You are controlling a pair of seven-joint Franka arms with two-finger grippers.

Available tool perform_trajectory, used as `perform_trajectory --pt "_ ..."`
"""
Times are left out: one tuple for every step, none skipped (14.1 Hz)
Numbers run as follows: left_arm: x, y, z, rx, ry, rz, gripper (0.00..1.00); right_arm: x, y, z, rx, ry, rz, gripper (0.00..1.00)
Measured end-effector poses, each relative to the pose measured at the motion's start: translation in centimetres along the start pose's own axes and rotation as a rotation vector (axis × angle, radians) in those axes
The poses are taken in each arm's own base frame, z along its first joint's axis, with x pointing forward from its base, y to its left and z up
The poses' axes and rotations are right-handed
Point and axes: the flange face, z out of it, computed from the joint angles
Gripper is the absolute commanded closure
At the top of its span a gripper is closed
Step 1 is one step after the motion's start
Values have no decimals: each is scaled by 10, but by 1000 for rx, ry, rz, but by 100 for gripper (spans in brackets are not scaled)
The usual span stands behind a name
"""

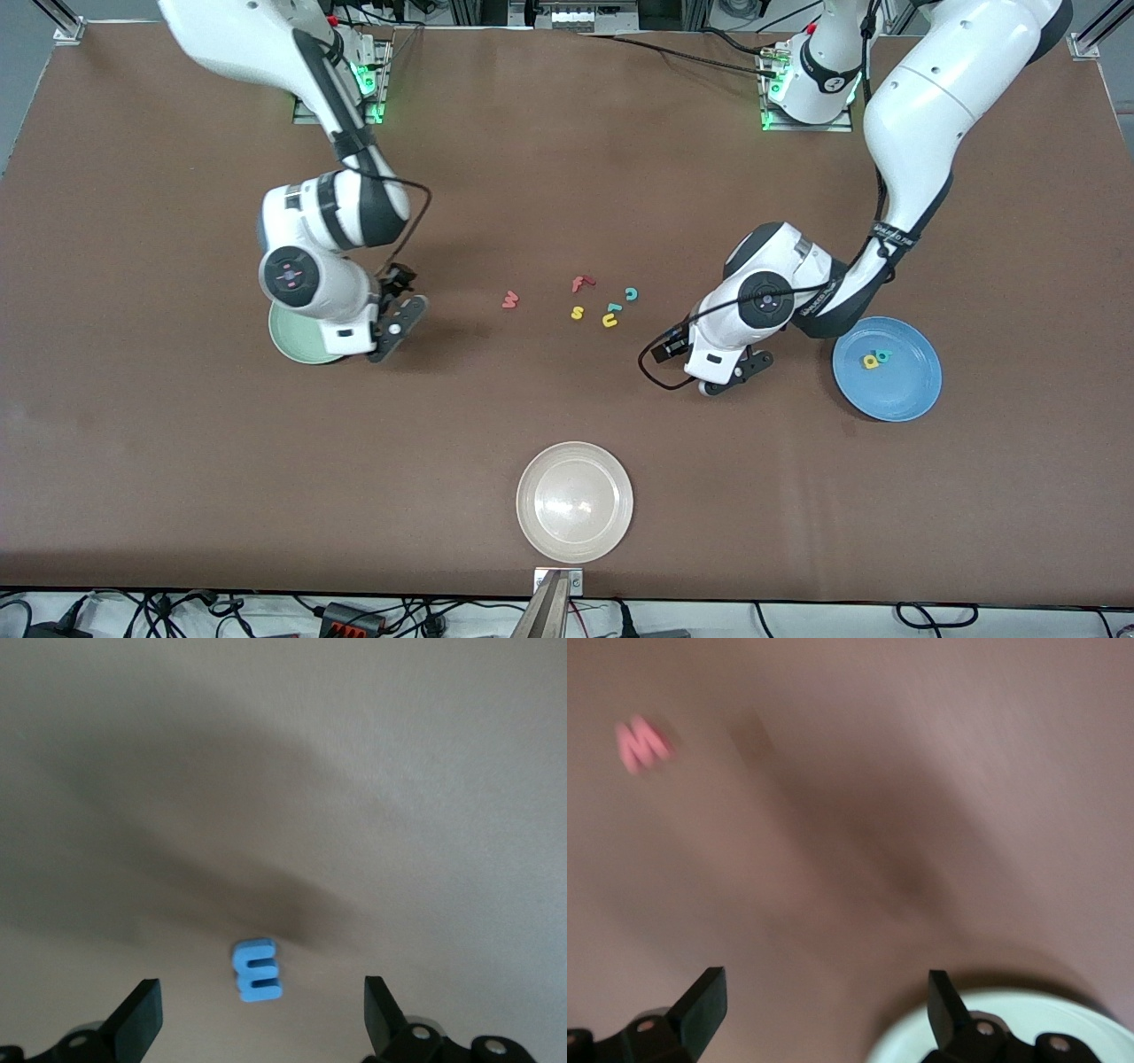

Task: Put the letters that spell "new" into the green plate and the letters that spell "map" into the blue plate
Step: 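Reach the pink m with the right gripper while the left gripper reaches the blue m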

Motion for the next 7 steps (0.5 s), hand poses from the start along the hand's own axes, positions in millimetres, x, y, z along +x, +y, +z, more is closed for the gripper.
perform_trajectory --pt "-2 0 7 6 -9 -8 41 14 -21 0 -5 6 53 0" --pt "-2 -1 13 12 -17 -16 49 26 -38 3 -6 8 105 0" --pt "0 -3 18 16 -23 -21 50 35 -51 9 -3 10 155 0" --pt "1 -4 22 18 -27 -24 53 43 -63 17 -5 13 208 0" --pt "2 -5 24 20 -28 -27 55 49 -70 23 -10 17 264 0" --pt "3 -6 25 21 -29 -28 55 52 -73 28 -14 24 321 0" --pt "3 -6 26 20 -30 -28 58 55 -72 30 -15 33 384 0"
